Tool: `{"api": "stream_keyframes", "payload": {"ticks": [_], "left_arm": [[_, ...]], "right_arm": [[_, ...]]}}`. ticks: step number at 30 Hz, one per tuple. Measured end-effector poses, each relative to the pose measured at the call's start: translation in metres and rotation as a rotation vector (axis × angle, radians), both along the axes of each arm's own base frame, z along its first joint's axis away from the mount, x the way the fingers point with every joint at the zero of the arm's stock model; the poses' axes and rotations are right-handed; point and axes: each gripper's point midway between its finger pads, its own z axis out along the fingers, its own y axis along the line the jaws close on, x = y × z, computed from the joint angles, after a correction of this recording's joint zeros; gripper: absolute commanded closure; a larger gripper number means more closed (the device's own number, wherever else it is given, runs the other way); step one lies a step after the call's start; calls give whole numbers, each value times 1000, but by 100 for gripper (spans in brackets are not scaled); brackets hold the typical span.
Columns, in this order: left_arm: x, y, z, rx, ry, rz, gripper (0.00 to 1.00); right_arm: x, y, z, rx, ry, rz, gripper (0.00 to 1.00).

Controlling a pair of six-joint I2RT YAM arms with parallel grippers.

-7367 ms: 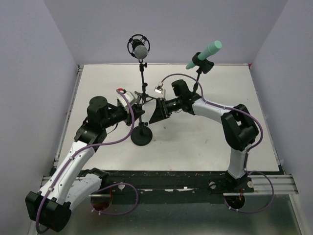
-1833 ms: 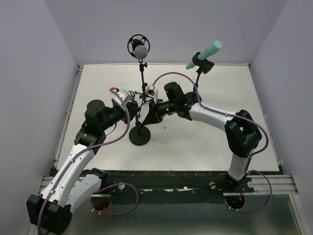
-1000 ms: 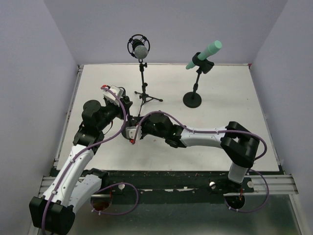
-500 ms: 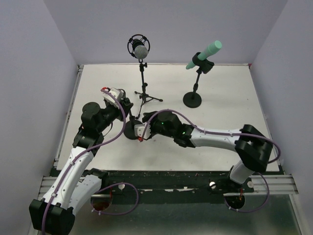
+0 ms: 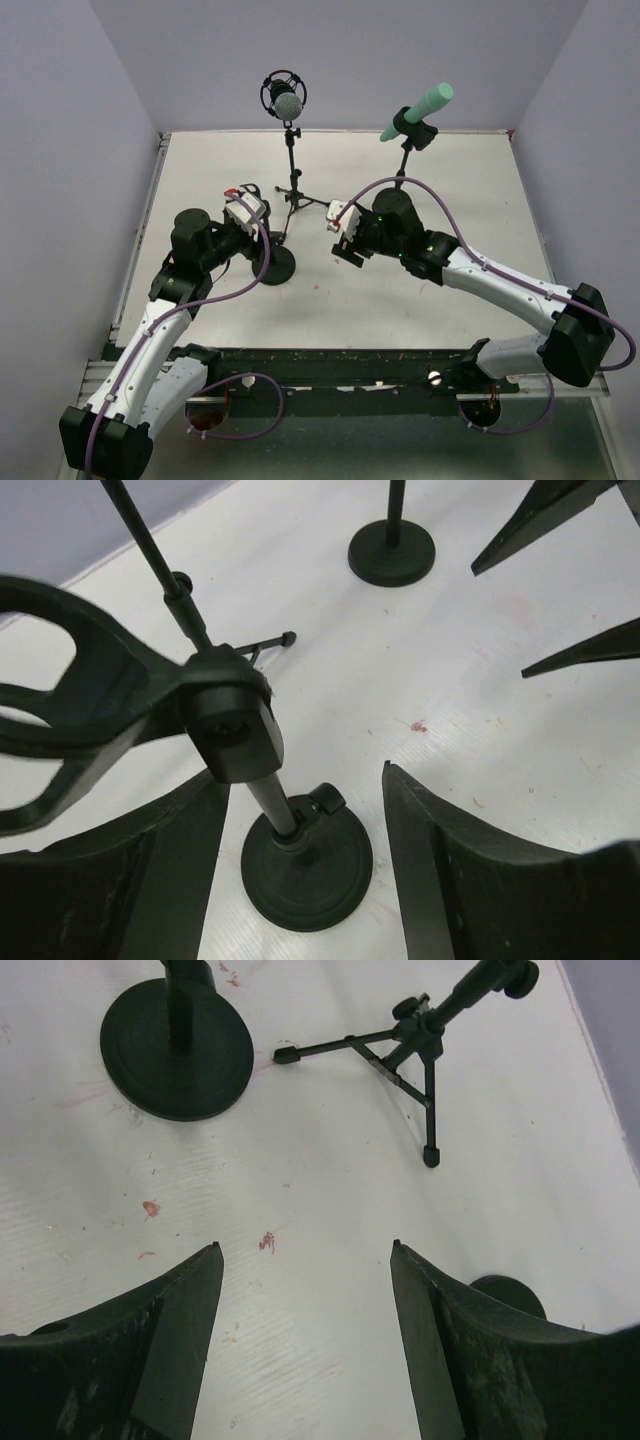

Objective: Remove the microphone from the stand

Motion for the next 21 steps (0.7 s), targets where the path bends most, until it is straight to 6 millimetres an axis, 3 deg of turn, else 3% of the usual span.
{"api": "stream_keyframes", "payload": {"ticks": [4,10,21], "left_arm": [[-6,1,-13,28,46,-15,23],[-17,5,-31,56,126,-13,22],[-29,16,-53,137,129,-12,30]], "right_arm": [[2,-4,1,7,29,-27,21],[9,-1,18,41,17,-43,20],[46,17,22,18,51,-81,21]]}}
